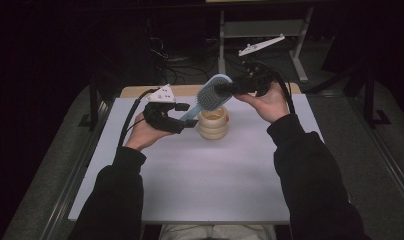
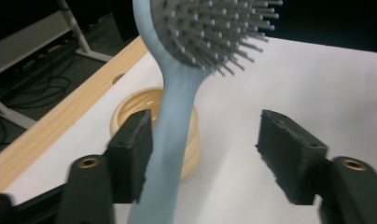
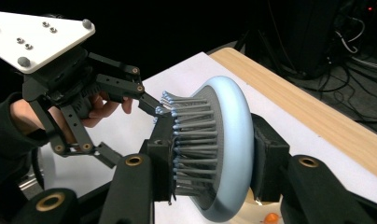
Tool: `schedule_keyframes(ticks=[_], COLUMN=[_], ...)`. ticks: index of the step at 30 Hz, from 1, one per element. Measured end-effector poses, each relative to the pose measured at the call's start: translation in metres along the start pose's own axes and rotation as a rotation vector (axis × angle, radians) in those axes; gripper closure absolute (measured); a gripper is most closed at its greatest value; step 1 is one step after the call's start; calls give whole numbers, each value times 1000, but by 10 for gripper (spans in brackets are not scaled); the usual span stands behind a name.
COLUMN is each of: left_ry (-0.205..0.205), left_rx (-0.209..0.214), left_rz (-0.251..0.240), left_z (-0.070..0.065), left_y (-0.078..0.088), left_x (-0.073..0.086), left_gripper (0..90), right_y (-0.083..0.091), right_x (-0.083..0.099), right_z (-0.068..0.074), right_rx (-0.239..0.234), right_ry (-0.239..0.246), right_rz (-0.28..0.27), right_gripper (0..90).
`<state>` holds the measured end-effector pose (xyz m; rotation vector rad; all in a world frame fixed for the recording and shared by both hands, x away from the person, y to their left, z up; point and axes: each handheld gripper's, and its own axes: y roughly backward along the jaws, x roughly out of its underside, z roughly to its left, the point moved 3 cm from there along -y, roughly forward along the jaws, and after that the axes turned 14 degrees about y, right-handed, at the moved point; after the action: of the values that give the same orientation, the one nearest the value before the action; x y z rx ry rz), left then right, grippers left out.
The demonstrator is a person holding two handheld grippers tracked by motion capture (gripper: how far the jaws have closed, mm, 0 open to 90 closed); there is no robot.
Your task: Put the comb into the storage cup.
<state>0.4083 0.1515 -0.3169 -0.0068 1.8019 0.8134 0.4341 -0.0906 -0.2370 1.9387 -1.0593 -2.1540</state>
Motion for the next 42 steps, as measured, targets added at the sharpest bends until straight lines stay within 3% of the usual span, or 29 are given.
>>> schedule_keyframes(ticks=[2, 7, 9, 11, 19, 25, 42], left_ry=[22, 53, 79, 93, 107, 110, 148], left_rx=[28, 40, 67, 67, 41, 47, 16], left_rz=[-10, -16, -3, 7, -19, -26, -71], left_z=[2, 7, 9, 10, 19, 22, 39], left_y=[2, 5, 6, 7, 17, 26, 50], left_x=[1, 4, 6, 8, 15, 19, 40], left_gripper=[268, 91, 38, 0, 0, 0, 0], right_y=[2, 9, 12, 15, 26, 34, 43], right_x=[-2, -7, -8, -9, -8, -6, 1], right_z=[-1, -4, -6, -8, -14, -21, -33], right_rx=[15, 46, 51, 59, 79, 104, 151], right_ry=[4, 9, 7, 1, -12, -22, -36], right_rz=[2, -10, -15, -27, -52, -55, -28], right_gripper=[577, 576, 576, 575, 574, 573, 570])
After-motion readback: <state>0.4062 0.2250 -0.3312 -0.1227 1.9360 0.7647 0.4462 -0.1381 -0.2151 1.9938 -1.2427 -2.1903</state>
